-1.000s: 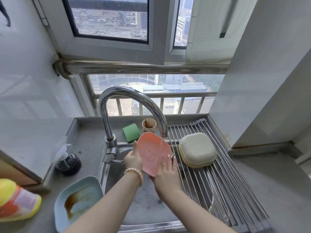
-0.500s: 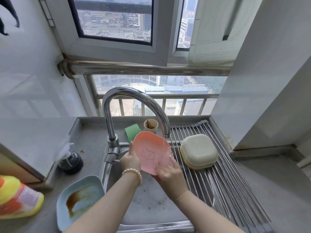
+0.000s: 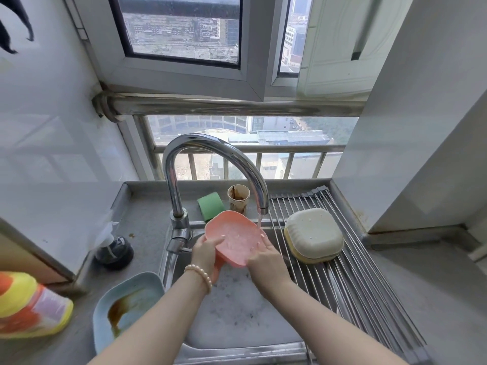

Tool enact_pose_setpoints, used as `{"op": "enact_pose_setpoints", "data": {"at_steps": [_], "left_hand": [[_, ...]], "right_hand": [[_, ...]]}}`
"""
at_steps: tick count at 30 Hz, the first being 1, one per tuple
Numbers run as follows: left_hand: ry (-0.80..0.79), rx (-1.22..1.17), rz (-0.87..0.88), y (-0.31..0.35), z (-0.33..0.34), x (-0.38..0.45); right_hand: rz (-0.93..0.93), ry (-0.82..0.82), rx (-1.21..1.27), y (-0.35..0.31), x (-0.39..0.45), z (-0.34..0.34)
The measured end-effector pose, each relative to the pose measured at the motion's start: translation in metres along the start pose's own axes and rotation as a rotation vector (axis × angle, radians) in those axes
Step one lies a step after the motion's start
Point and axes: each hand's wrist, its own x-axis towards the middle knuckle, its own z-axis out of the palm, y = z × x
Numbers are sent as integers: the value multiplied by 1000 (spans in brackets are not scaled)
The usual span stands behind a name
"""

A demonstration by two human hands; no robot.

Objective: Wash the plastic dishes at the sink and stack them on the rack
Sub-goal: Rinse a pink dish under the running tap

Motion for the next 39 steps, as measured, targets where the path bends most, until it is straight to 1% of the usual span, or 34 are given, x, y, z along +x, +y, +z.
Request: {"op": "enact_pose_setpoints", "data": {"at_steps": [1,3,7,10,12,13,16,18,20,21,22,25,27,30,31,32,33,35,37,39], "left_hand": [[-38,-60,5,-7,4,-6],[-40,-121,28,-23,15,-21],[113,-190,29,-25,17,-25],[136,-146,-29,-13,5,-21],[147,-40,-18,-8,1,-19],[145,-2,-19,-8,0,-20],[141,-3,-59,-10,0,-19],[129,-33,-94,-14,2,-21],[142,-40,-91,-14,3,-23],[153,-38,-79,-14,3,-23],[165,-39,-61,-16,2,-21],[223,-24,-2,-20,-1,-8],[243,15,33,-20,-3,-3],[234,53,33,-11,-4,-8],[216,69,32,-8,-4,-7],[193,87,29,-5,-4,-6],[167,118,18,-1,-5,-5],[113,164,-33,6,-5,-4],[76,172,-71,12,-4,-9],[23,136,-102,15,-4,-14]], "right_hand": [[0,61,72,-7,0,-3],[12,103,175,-24,2,-16],[-17,164,302,-37,1,-23],[-53,162,425,-12,-5,-4],[-132,92,432,5,-12,7],[-141,62,385,12,-13,9],[-54,-106,146,12,-8,-2],[-10,-252,97,11,-4,-5],[-6,-286,29,8,-3,-5],[-19,-279,-10,5,-4,-6],[-23,-230,-18,2,-7,-5],[-18,-23,59,-9,-14,-5],[-8,66,201,-11,-16,3],[19,171,508,-12,-19,9],[35,240,592,-10,-20,9],[22,313,627,-8,-20,10],[-17,386,616,-5,-21,11],[-121,417,470,7,-23,12],[-166,348,252,19,-23,12],[-122,193,78,23,-19,9]]}}
